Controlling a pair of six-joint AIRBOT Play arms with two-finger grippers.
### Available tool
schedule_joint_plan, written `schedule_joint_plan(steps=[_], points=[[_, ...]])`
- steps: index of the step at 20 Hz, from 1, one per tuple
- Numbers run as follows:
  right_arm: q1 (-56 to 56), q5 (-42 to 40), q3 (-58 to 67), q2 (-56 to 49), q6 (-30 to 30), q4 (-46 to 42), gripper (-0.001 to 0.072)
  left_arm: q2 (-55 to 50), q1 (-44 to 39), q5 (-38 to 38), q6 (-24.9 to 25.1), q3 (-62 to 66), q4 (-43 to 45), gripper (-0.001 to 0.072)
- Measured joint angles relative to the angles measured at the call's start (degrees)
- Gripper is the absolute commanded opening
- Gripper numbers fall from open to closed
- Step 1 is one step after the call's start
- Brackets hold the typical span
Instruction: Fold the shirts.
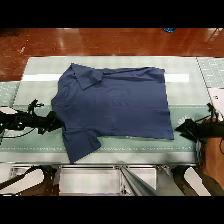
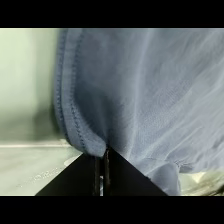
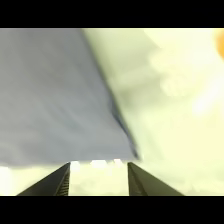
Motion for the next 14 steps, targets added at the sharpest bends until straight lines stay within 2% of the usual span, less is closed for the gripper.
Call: schedule_joint_plan(steps=[5, 8, 12, 13, 14], points=[[-0.9, -1.5, -3.8, -0.9, 1.6, -2.6, 0.0407, 0.0, -0.3, -0.4, 0.4, 0.4, 0.0, 0.0016], [-1.0, -5.1, -4.4, -3.5, 0.4, 1.7, 0.0407, 0.0, -0.4, -1.0, 0.4, 0.4, 0.0, 0.0016], [-0.9, -7.5, -4.6, -10.1, -4.1, 10.9, 0.0403, 0.0, -0.4, -1.3, 0.4, 0.4, -0.2, 0.0016], [-0.5, -8.0, -4.4, -11.6, -5.7, 13.2, 0.0357, 0.0, -0.4, -1.3, 0.4, 0.5, -0.2, 0.0016], [0.5, -9.1, -3.9, -13.2, -7.2, 15.1, 0.0261, 0.0, -0.4, -1.3, 0.5, 0.5, -0.3, 0.0016]])
